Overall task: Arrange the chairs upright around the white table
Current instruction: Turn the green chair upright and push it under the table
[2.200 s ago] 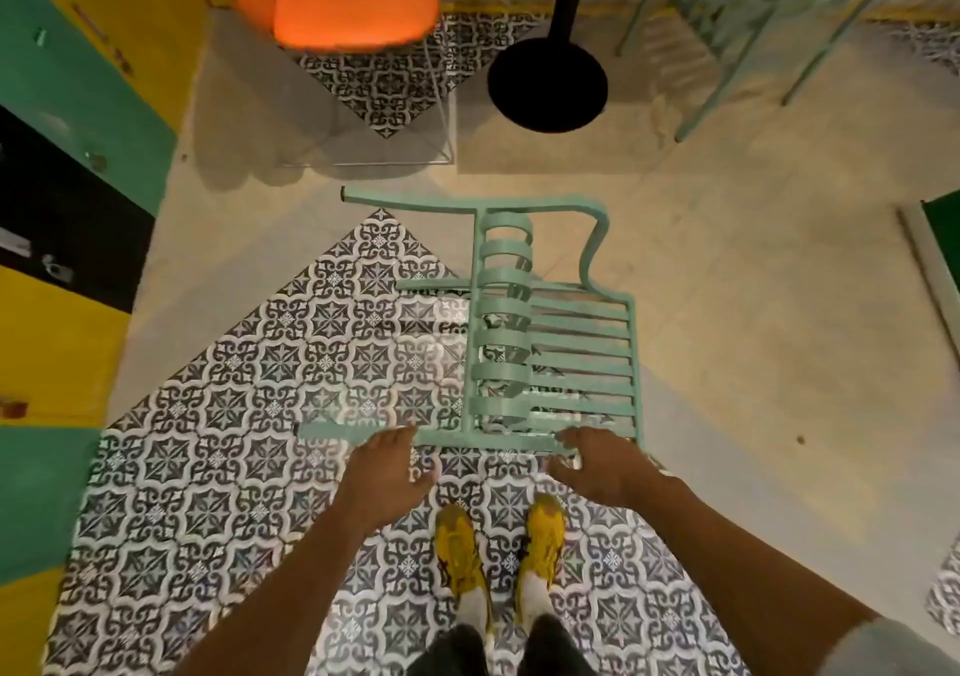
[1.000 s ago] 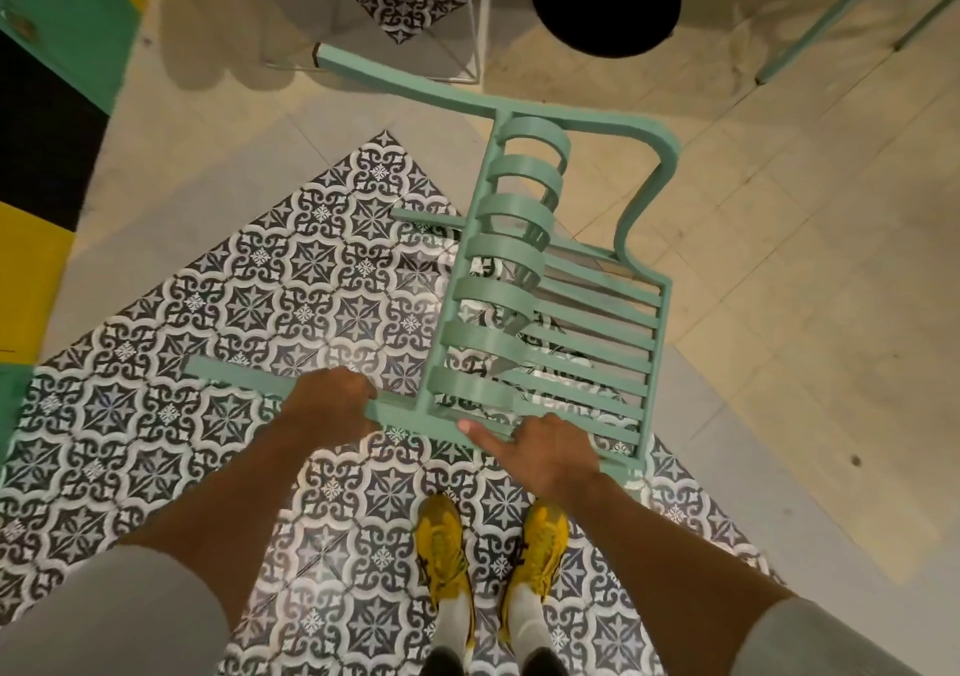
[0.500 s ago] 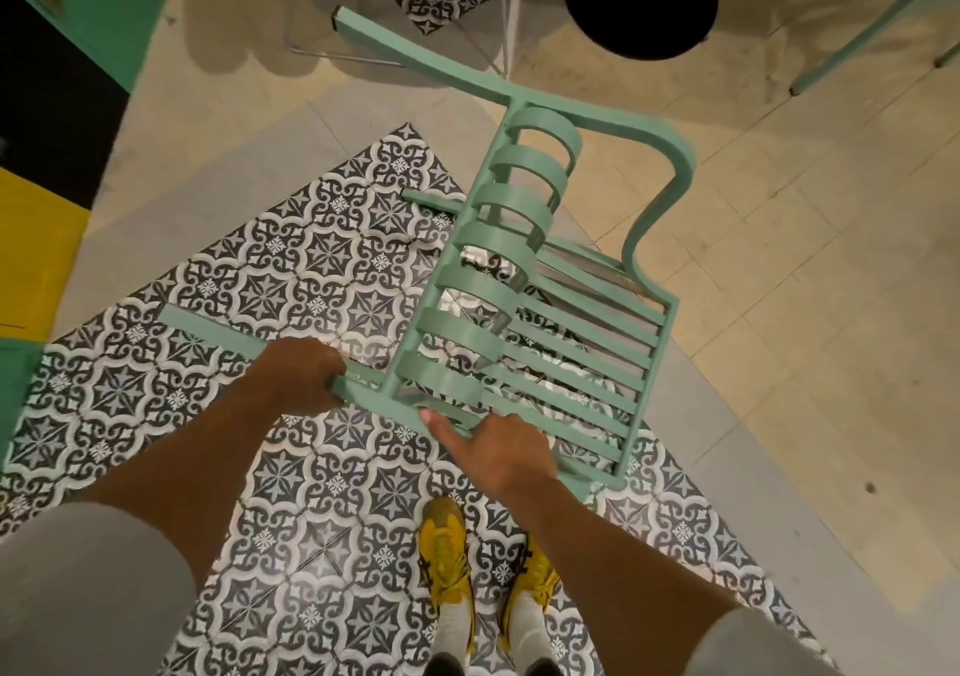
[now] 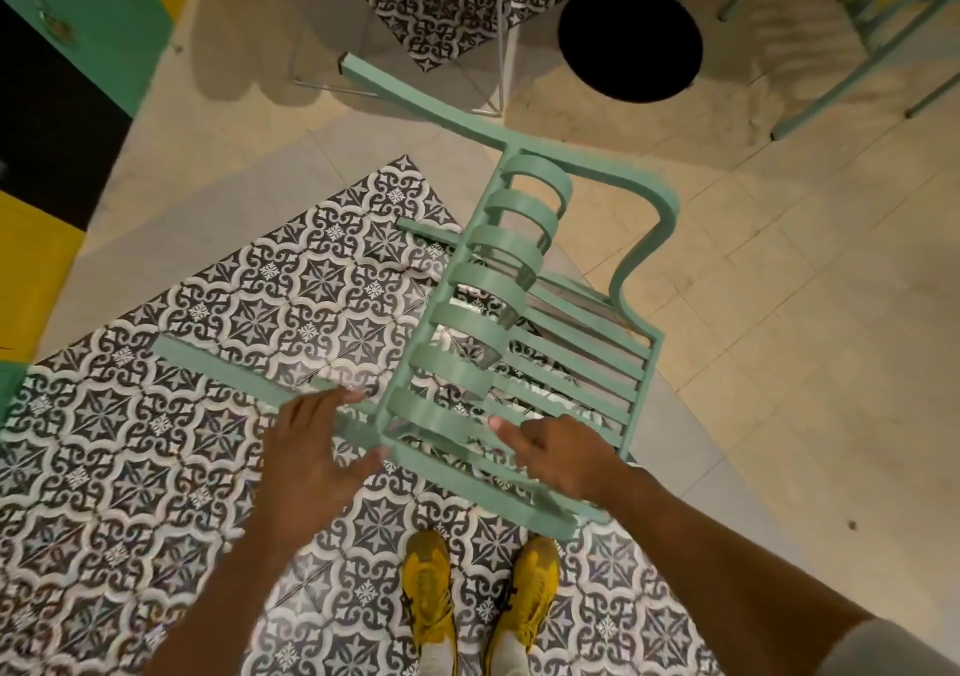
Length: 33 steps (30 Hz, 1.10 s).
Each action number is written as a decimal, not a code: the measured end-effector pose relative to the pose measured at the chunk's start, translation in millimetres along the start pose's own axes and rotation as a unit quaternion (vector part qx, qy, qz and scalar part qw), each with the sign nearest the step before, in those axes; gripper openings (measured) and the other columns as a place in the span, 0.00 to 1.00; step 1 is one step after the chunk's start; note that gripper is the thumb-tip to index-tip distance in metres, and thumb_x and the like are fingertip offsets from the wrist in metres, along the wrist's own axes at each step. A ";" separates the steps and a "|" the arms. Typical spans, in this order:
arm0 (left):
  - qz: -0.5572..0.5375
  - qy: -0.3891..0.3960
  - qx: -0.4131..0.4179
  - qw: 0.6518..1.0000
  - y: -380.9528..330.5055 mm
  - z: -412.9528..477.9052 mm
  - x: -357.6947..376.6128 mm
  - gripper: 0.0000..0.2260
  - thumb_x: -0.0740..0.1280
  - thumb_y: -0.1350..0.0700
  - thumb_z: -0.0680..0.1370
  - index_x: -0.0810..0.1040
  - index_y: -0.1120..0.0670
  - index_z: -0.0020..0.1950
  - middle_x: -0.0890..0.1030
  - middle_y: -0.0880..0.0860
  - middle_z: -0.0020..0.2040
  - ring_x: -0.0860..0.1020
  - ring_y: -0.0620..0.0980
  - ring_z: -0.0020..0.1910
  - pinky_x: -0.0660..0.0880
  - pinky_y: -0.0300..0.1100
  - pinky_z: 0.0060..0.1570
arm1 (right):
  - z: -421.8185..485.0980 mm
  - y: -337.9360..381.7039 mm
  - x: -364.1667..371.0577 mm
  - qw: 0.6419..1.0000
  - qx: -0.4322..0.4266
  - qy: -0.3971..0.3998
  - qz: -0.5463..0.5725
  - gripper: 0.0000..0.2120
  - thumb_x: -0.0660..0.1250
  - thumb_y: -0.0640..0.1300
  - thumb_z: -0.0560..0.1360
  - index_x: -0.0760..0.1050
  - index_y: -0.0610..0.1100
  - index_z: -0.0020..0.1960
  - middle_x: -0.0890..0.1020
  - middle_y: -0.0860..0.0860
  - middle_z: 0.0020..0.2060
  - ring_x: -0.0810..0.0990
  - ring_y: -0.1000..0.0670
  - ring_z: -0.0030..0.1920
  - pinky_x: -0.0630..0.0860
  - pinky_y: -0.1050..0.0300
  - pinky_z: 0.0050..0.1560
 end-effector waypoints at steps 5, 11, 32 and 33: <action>-0.486 -0.165 -0.423 0.747 -64.6 -54.2 58.1 0.18 0.73 0.40 0.79 0.77 0.49 0.61 0.80 0.52 0.64 0.78 0.58 0.67 0.74 0.59 0.70 | 18.4 -12.3 -56.9 0.996 0.007 -0.075 -0.041 0.45 0.40 0.81 0.80 0.80 0.47 0.42 0.87 0.48 0.38 0.85 0.49 0.40 0.83 0.50 0.52; -0.664 -0.092 -0.514 0.535 -122.4 -57.7 112.5 0.39 0.60 0.23 0.77 0.80 0.56 0.68 0.84 0.58 0.60 0.81 0.59 0.63 0.76 0.57 0.66 | 52.5 12.0 -103.5 0.977 -0.008 -0.210 0.022 0.33 0.53 0.77 0.83 0.78 0.49 0.60 0.86 0.51 0.56 0.85 0.47 0.54 0.82 0.48 0.55; -0.698 -0.123 -0.540 0.455 -135.6 -21.2 147.8 0.44 0.54 0.10 0.59 0.70 0.53 0.34 0.67 0.51 0.24 0.65 0.50 0.19 0.69 0.39 0.25 | 144.3 46.0 -180.3 0.958 0.018 -0.229 0.172 0.38 0.73 0.66 0.80 0.68 0.40 0.76 0.75 0.41 0.70 0.79 0.38 0.68 0.78 0.39 0.72; -0.692 -0.126 -0.542 0.459 -134.9 -19.8 146.6 0.44 0.54 0.10 0.58 0.70 0.53 0.35 0.67 0.51 0.24 0.65 0.50 0.19 0.69 0.39 0.24 | 144.4 45.7 -181.3 0.958 0.017 -0.228 0.174 0.37 0.73 0.66 0.80 0.68 0.40 0.76 0.75 0.41 0.70 0.79 0.39 0.67 0.78 0.39 0.72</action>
Point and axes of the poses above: each hand's wrist, its own z-axis towards the middle knuckle, its own x-axis out of the palm, y = z × x, the point moved 1 cm from there along z, towards the middle knuckle
